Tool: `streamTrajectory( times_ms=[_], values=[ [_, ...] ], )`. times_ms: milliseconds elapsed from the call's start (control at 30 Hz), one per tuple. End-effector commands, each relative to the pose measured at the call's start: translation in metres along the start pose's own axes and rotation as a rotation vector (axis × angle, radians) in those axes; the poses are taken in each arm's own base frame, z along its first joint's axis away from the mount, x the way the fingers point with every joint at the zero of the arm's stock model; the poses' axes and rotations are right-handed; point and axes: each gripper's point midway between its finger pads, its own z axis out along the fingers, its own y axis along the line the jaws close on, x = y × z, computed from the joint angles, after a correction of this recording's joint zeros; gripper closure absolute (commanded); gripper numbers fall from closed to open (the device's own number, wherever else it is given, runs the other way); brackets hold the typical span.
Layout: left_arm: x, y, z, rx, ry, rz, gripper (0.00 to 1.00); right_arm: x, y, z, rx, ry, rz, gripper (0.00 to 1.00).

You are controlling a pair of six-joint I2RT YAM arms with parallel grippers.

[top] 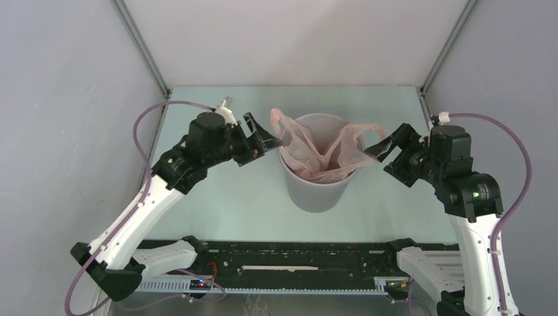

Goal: Put the trash bags into the trash bin

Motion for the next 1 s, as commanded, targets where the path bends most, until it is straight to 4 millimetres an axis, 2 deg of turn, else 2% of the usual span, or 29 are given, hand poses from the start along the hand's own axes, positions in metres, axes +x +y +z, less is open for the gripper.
streamTrajectory(
  times_ms=[0, 67, 133, 200, 300, 400, 500, 567, 633, 733, 833, 967],
  values=[
    [-0.021, -0.027, 0.01, 0.022, -0.08, 0.035, 0.18, 0.019, 0.008, 0.013, -0.027, 0.062, 0.239, 0.09],
    [-0.019, -0.029, 0.014, 0.003, -0.09, 0.072, 0.24, 0.018, 0.011, 0.012, -0.048, 0.036, 0.267, 0.19],
    [-0.02, -0.026, 0.019, -0.022, -0.106, 0.078, 0.29, 0.015, 0.016, 0.009, -0.075, 0.008, 0.294, 0.36],
    [-0.018, -0.024, 0.024, -0.032, -0.098, 0.085, 0.31, 0.016, 0.018, 0.011, -0.082, 0.003, 0.325, 0.39],
    [-0.018, -0.025, 0.029, -0.033, -0.09, 0.096, 0.33, 0.025, 0.016, 0.022, -0.054, 0.047, 0.361, 0.34],
    [-0.017, -0.027, 0.035, -0.039, -0.072, 0.111, 0.46, 0.03, 0.016, 0.03, -0.027, 0.078, 0.387, 0.41],
    [-0.018, -0.032, 0.037, -0.028, -0.061, 0.116, 0.61, 0.029, 0.021, 0.031, -0.039, 0.079, 0.397, 0.59],
    [-0.018, -0.04, 0.035, -0.002, -0.047, 0.13, 0.76, 0.028, 0.023, 0.03, -0.048, 0.074, 0.395, 0.65],
    [-0.024, -0.05, 0.025, 0.033, -0.045, 0.153, 0.87, 0.023, 0.025, 0.029, -0.078, 0.065, 0.358, 0.8],
    [-0.039, -0.06, 0.008, 0.092, -0.033, 0.151, 0.96, 0.015, 0.023, 0.022, -0.103, 0.054, 0.308, 1.0],
    [-0.042, -0.054, -0.007, 0.108, -0.009, 0.13, 1.0, 0.014, 0.02, 0.009, -0.162, 0.067, 0.192, 1.0],
    [-0.021, -0.037, -0.014, 0.146, 0.101, 0.132, 1.0, 0.028, 0.009, -0.008, -0.224, 0.163, 0.044, 1.0]
  ],
)
